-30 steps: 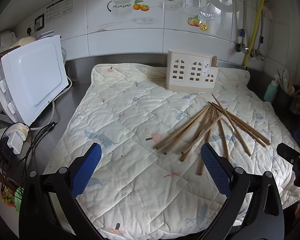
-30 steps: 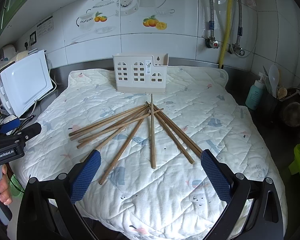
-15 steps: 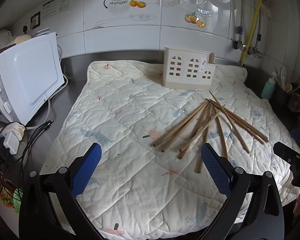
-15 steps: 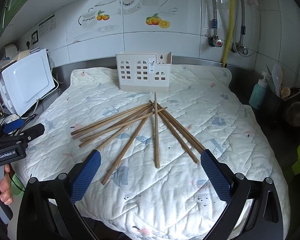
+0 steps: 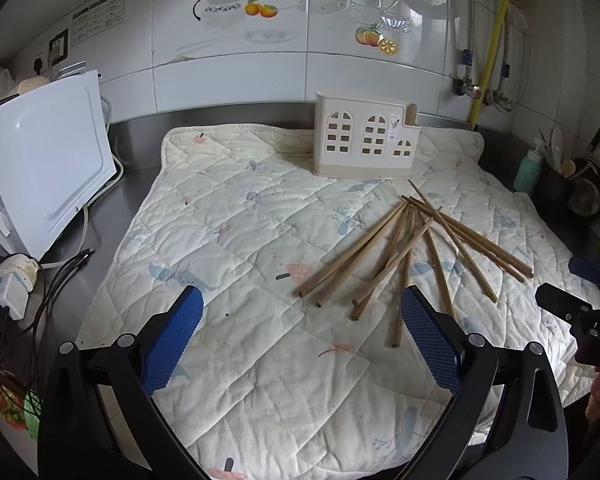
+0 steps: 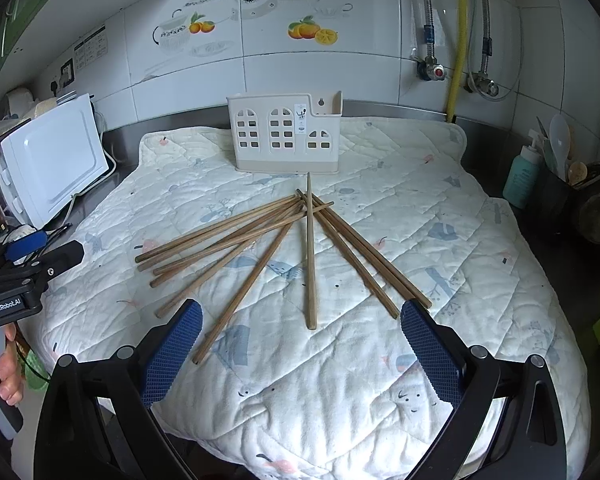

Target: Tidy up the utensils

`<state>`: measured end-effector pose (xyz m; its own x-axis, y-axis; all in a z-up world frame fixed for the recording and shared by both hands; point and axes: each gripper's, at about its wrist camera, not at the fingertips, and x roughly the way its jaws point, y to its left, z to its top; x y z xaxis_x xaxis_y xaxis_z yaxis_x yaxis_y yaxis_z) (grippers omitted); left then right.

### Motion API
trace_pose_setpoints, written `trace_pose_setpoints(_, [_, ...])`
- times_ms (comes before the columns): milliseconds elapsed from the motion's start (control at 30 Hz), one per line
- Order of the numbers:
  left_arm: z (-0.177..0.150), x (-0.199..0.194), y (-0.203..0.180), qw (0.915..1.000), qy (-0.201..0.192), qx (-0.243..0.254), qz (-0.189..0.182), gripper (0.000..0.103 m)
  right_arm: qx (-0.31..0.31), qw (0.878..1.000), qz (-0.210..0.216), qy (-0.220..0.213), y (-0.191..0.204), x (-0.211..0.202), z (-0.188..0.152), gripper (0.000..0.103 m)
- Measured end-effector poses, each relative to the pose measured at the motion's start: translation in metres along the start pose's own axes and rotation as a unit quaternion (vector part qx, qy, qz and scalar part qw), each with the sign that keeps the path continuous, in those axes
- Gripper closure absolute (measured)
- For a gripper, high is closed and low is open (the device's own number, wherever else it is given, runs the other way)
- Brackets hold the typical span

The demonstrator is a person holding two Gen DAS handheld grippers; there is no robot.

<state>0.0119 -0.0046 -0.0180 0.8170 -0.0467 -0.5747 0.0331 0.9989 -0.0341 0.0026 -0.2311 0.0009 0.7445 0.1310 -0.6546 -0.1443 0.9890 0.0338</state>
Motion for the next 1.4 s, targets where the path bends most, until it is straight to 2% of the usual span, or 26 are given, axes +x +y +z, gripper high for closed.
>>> trace_pose_setpoints(433, [-0.001,0.013,-0.001,0.9998,-0.002,0.004,-0.020,0.015,-0.001,1.000,-0.003,0.007,-0.007,0.020,-0.003,0.010])
trace_pose_setpoints(533, [-0.001,0.016,0.001,0.9997,0.001,-0.002,-0.024,0.018,0.002,1.000,0.002,0.010,-0.008,0.026,-0.002,0.021])
trace_pose_setpoints(600, [-0.002,0.019,0.002,0.9997,0.002,-0.003,-0.024,0.021,0.003,1.000,0.003,0.014,-0.009,0.032,-0.002,0.022])
trace_pose_setpoints(767, [-0.003,0.025,0.002,0.9994,0.006,0.000,-0.035,0.028,0.000,1.000,0.009,0.020,-0.007,0.043,0.000,0.037])
trace_pose_setpoints(933, [-0.003,0.031,-0.001,0.9984,0.009,0.013,-0.053,0.031,-0.005,0.999,0.016,0.027,-0.004,0.057,0.002,0.050])
trace_pose_setpoints(1067, [-0.001,0.039,-0.009,0.9964,0.012,0.035,-0.076,0.040,-0.006,0.999,0.015,0.037,-0.005,0.070,0.005,0.065])
trace_pose_setpoints(1267, [0.002,0.058,-0.026,0.9861,0.033,0.094,-0.132,0.057,0.003,0.999,0.018,0.049,-0.009,0.084,0.005,0.085])
trace_pose_setpoints(1400, [0.003,0.074,-0.035,0.9762,0.050,0.133,-0.164,0.063,0.005,0.998,0.020,0.055,-0.011,0.090,0.005,0.091])
